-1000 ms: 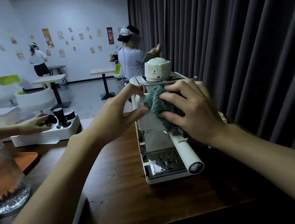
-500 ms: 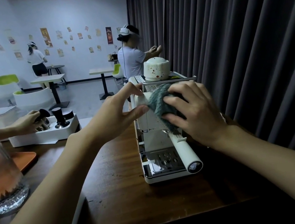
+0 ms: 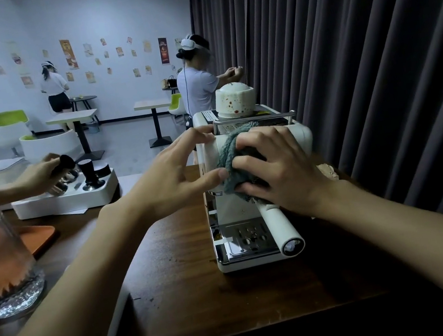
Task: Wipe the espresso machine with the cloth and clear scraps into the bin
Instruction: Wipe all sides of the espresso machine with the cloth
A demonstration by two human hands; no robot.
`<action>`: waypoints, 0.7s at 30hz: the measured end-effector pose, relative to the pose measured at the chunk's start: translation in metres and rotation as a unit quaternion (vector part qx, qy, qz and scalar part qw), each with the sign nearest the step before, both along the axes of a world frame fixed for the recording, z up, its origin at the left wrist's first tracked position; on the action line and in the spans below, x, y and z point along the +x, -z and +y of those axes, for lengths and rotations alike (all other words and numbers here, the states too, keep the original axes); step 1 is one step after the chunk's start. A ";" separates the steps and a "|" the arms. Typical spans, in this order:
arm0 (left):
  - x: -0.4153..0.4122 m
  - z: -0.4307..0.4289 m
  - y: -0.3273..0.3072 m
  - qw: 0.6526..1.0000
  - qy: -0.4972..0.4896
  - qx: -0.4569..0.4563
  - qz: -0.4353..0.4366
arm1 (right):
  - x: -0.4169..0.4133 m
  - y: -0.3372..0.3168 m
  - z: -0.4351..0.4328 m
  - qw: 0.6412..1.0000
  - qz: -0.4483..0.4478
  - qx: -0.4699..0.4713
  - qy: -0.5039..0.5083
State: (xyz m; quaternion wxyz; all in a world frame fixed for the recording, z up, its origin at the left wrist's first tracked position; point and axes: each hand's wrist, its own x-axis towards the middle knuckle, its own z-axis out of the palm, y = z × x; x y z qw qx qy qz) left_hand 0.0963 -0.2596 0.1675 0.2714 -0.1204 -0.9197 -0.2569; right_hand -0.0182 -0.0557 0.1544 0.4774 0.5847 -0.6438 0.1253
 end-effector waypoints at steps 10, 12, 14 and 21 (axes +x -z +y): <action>0.000 0.003 0.004 1.000 -0.022 -0.010 0.005 | -0.015 0.007 0.025 0.999 0.000 -0.025 0.037; 0.001 0.004 0.004 1.000 -0.019 -0.009 0.005 | -0.009 0.004 0.010 0.999 0.006 -0.018 0.025; 0.002 0.004 0.003 1.000 -0.017 -0.006 0.001 | -0.004 0.002 -0.004 1.000 0.012 -0.005 0.008; 0.004 0.003 0.000 1.000 -0.022 -0.004 -0.008 | -0.016 0.003 0.018 0.999 0.027 0.001 0.018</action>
